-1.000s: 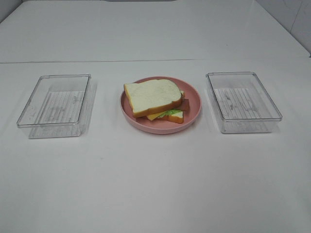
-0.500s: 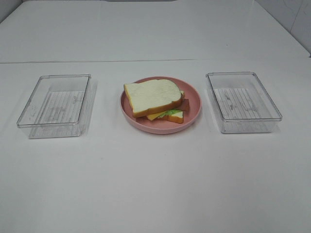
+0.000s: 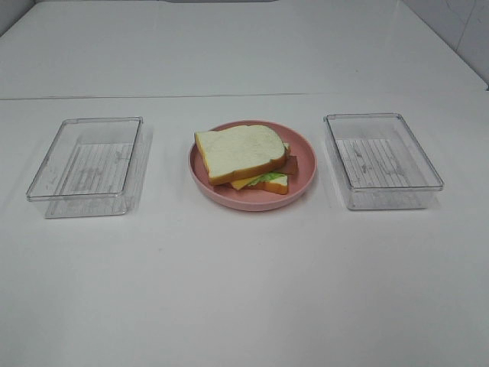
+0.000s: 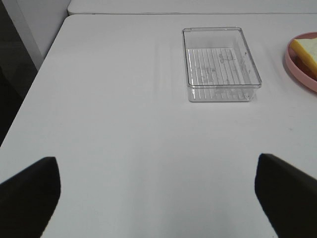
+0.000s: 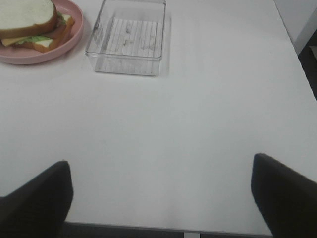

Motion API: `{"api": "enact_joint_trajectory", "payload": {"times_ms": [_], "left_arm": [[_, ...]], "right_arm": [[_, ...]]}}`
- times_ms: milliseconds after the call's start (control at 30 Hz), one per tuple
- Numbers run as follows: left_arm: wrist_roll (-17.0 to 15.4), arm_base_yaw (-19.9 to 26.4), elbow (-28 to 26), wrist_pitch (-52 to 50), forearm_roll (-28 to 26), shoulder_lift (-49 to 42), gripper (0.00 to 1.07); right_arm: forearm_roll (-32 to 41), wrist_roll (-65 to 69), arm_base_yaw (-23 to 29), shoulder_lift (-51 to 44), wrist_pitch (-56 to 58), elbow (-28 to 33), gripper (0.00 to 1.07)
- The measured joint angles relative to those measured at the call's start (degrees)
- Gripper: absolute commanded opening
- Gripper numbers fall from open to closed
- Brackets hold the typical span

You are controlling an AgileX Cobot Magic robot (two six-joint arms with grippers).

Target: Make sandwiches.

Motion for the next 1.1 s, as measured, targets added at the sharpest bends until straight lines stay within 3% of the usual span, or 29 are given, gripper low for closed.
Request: {"api": "enact_joint_trajectory", "payload": {"times_ms": [133, 1100], "left_arm": [[0.00, 0.00, 0.00, 0.00, 0.00, 0.00, 1.01], [0.00, 0.00, 0.00, 0.00, 0.00, 0.00, 1.01]], "right_arm": [[-0.06, 0.00, 0.00, 0.00, -1.38, 2.18, 0.94], [-0.06, 0.00, 0.00, 0.00, -1.89, 2.35, 0.94]]}}
